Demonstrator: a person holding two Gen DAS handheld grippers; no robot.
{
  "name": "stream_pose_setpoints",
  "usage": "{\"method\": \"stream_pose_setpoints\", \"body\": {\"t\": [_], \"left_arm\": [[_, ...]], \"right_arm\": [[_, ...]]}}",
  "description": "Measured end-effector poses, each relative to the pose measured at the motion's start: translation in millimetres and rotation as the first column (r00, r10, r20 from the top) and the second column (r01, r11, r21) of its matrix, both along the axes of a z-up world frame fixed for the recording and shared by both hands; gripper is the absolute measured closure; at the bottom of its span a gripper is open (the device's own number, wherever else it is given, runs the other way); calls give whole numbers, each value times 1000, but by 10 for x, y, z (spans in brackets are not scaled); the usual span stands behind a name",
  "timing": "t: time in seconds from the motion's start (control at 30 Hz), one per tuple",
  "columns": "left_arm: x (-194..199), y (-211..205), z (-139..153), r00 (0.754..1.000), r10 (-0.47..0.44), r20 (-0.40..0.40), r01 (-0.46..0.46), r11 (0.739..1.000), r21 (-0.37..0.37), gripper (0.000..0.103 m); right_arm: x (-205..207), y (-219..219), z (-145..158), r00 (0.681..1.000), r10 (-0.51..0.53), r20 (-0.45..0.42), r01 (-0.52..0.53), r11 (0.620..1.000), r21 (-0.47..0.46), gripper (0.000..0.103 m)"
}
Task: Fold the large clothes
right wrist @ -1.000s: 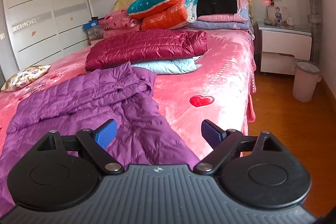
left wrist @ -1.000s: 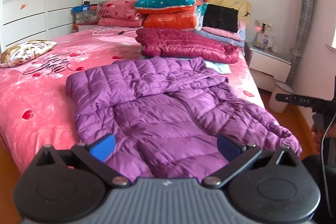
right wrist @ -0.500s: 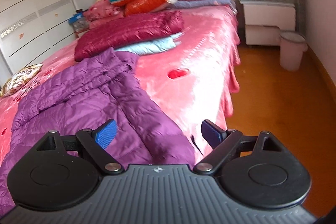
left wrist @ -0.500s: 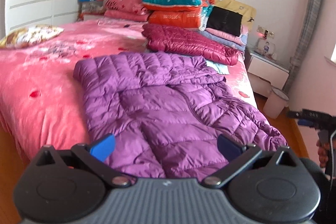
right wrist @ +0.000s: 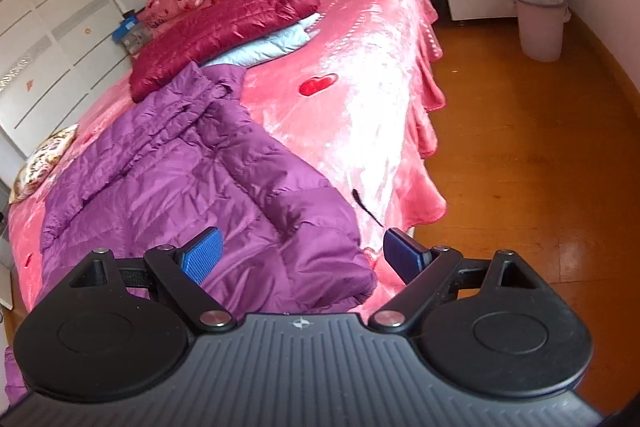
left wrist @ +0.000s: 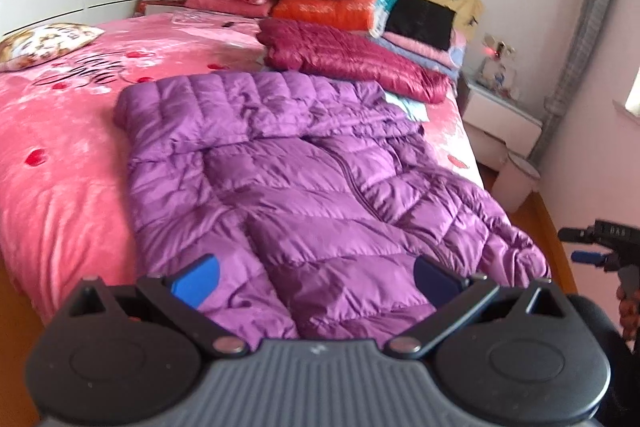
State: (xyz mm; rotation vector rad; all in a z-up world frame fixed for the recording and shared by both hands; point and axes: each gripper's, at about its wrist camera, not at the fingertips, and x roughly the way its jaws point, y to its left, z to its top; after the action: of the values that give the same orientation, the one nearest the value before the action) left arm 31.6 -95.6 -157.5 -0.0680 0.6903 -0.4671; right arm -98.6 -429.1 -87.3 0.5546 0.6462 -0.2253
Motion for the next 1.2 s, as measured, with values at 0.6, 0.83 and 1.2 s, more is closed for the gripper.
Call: {"method": "stream_pose_setpoints", "body": {"t": [0.6, 0.83, 1.2], "left_arm": [[-250, 30, -275, 976, -98, -195, 123, 985, 122, 0], [-364, 227, -143, 986, -56, -157, 70, 994, 81, 0], [226, 407, -21, 990, 111, -87, -115, 993, -42, 0]], "right_arm": [[578, -63, -293, 984, 34, -173, -23, 998, 65, 0], [780, -30, -414, 962, 106, -251, -81, 991, 106, 0], [770, -31, -444, 962, 100, -256, -68, 989, 131, 0]]}}
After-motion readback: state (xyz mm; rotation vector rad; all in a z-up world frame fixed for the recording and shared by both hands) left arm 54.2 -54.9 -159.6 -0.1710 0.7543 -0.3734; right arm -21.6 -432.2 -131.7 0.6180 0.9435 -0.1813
